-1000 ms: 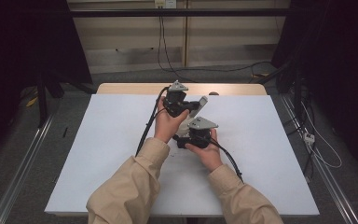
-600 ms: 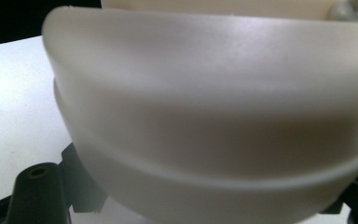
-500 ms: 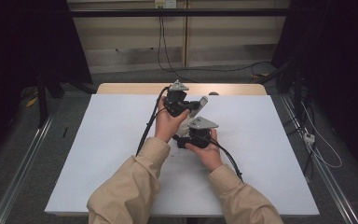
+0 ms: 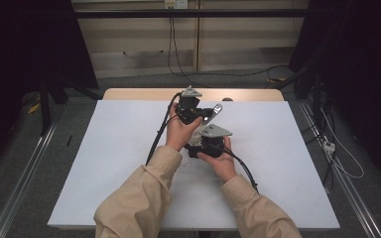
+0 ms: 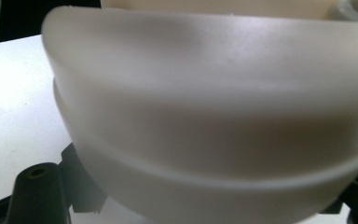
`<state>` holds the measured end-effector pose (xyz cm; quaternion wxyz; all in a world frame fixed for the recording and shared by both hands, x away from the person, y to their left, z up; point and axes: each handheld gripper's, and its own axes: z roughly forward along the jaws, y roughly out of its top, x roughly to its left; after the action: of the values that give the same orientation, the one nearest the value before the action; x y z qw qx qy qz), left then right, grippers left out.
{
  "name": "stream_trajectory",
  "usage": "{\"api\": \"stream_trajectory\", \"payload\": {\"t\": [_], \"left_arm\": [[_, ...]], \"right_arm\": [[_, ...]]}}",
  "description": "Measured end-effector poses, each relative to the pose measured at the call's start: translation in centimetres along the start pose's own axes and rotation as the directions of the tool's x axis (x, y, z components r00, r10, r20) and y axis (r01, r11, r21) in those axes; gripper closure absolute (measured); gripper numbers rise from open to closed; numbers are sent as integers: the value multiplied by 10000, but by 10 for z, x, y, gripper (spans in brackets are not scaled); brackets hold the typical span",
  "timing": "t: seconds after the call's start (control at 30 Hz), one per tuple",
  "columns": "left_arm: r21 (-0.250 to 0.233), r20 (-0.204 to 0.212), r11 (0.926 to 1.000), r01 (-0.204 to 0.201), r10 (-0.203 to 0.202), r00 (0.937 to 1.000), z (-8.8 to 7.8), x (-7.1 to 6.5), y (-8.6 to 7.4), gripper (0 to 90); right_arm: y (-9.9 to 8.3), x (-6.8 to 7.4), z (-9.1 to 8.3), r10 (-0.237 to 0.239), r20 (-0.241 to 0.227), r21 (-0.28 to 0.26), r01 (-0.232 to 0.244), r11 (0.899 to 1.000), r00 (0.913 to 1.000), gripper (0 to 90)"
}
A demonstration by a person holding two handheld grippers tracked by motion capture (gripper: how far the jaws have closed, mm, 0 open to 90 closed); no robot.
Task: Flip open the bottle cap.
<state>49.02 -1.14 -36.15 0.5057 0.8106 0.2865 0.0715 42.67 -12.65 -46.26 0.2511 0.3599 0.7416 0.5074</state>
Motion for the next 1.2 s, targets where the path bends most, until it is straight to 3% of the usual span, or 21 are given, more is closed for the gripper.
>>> {"api": "stream_trajectory", "payload": {"t": [0.67, 0.83, 0.97, 1.2], "left_arm": [[220, -93, 9997, -72, 74, 9999, 3, -1, -5, 887], [265, -123, 9996, -62, 66, 9999, -2, 1, -7, 848], [130, -118, 9999, 105, -104, 9999, -6, 2, -11, 805], [-96, -81, 9999, 133, -134, 9999, -16, -2, -10, 656]], "right_arm": [[0, -2, -1, 139, -59, 16, -139, 9999, 9999, 186], [1, 0, -1, 62, -13, 122, -62, 9999, 10000, 176], [2, -1, -2, 281, -58, 254, -280, 9993, 9996, 135], [7, -2, -11, 395, -159, 361, -389, 9986, 9991, 107]]}}
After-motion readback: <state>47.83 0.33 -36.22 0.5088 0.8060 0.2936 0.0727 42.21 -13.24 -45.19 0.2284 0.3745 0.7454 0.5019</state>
